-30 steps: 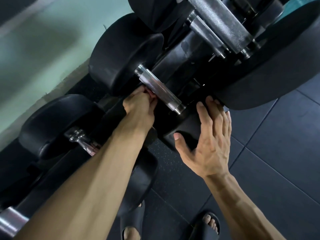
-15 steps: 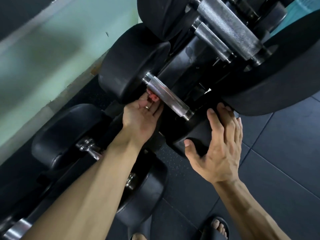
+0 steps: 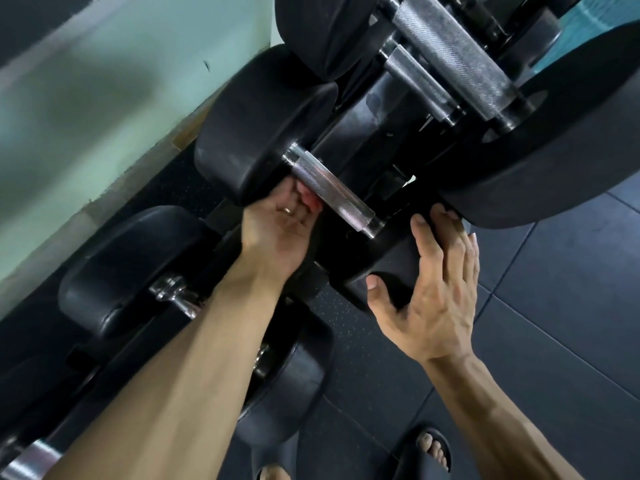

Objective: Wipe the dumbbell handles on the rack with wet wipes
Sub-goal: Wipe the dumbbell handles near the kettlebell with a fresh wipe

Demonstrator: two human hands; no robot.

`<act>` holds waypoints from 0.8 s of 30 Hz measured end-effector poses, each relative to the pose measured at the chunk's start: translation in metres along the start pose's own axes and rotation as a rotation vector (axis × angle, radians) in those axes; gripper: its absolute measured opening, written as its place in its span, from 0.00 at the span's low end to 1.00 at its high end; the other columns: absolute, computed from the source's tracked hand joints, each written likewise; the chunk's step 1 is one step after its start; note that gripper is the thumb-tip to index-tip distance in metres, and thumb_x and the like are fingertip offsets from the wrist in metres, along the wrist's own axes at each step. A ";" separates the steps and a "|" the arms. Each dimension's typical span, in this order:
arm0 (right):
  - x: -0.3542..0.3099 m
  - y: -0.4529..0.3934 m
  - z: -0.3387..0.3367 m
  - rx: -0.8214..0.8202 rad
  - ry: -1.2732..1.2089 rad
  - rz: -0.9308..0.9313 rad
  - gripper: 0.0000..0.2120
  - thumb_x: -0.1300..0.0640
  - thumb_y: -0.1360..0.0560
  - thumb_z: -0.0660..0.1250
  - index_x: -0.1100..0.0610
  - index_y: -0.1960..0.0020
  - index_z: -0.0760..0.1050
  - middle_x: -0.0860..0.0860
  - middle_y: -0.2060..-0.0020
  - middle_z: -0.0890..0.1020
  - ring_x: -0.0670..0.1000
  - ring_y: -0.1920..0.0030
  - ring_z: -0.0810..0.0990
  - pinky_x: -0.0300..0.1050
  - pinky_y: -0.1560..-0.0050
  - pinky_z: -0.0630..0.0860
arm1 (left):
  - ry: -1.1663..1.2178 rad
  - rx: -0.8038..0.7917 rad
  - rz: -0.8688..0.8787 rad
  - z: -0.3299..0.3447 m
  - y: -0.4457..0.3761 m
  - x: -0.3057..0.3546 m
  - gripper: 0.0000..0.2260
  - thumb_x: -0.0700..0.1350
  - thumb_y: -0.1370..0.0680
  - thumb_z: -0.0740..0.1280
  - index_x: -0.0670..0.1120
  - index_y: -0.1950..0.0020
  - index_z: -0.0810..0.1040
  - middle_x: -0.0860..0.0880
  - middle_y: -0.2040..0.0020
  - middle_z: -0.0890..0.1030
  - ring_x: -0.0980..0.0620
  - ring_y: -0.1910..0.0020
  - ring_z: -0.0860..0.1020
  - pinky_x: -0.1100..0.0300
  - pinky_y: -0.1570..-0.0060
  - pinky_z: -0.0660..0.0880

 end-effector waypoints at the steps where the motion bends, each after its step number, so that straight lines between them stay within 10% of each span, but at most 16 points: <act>1: 0.000 0.000 0.000 0.002 -0.001 0.000 0.37 0.39 0.27 0.64 0.60 0.26 0.63 0.61 0.29 0.67 0.61 0.26 0.64 0.52 0.22 0.51 | 0.009 0.028 0.028 0.002 -0.005 0.004 0.09 0.33 0.25 0.60 0.40 0.53 0.79 0.47 0.64 0.78 0.52 0.66 0.76 0.60 0.55 0.76; 7: 0.000 0.001 0.003 0.017 0.006 0.012 0.37 0.38 0.27 0.63 0.60 0.26 0.64 0.61 0.29 0.68 0.61 0.26 0.64 0.54 0.22 0.52 | -0.380 -0.101 -0.150 -0.010 0.008 -0.018 0.06 0.35 0.32 0.58 0.41 0.59 0.73 0.45 0.63 0.75 0.49 0.64 0.75 0.58 0.51 0.77; 14: 0.000 0.001 0.002 0.004 0.008 0.012 0.37 0.38 0.27 0.64 0.59 0.26 0.63 0.59 0.28 0.66 0.59 0.26 0.63 0.54 0.23 0.52 | -0.132 -0.003 -0.091 -0.003 -0.014 -0.003 0.18 0.29 0.28 0.52 0.37 0.46 0.77 0.41 0.49 0.76 0.49 0.58 0.76 0.57 0.41 0.74; 20: 0.000 0.001 0.002 0.006 0.011 0.022 0.37 0.39 0.28 0.64 0.59 0.27 0.63 0.58 0.28 0.65 0.59 0.26 0.63 0.52 0.22 0.51 | -0.609 -0.098 -0.233 -0.009 0.000 -0.032 0.15 0.25 0.28 0.50 0.38 0.61 0.73 0.42 0.65 0.75 0.48 0.64 0.76 0.60 0.56 0.78; 24: 0.000 0.000 0.001 0.001 0.005 0.020 0.37 0.39 0.28 0.64 0.59 0.27 0.63 0.58 0.28 0.65 0.59 0.26 0.63 0.51 0.22 0.50 | -0.236 0.022 -0.143 0.000 -0.018 -0.017 0.17 0.25 0.26 0.49 0.36 0.56 0.75 0.39 0.60 0.80 0.44 0.58 0.78 0.53 0.46 0.76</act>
Point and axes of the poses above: each hand's wrist, its own y-axis away from the middle knuckle, its own z-axis out of the palm, x = y × z, the point moved 1 cm from there along -y, towards the middle knuckle
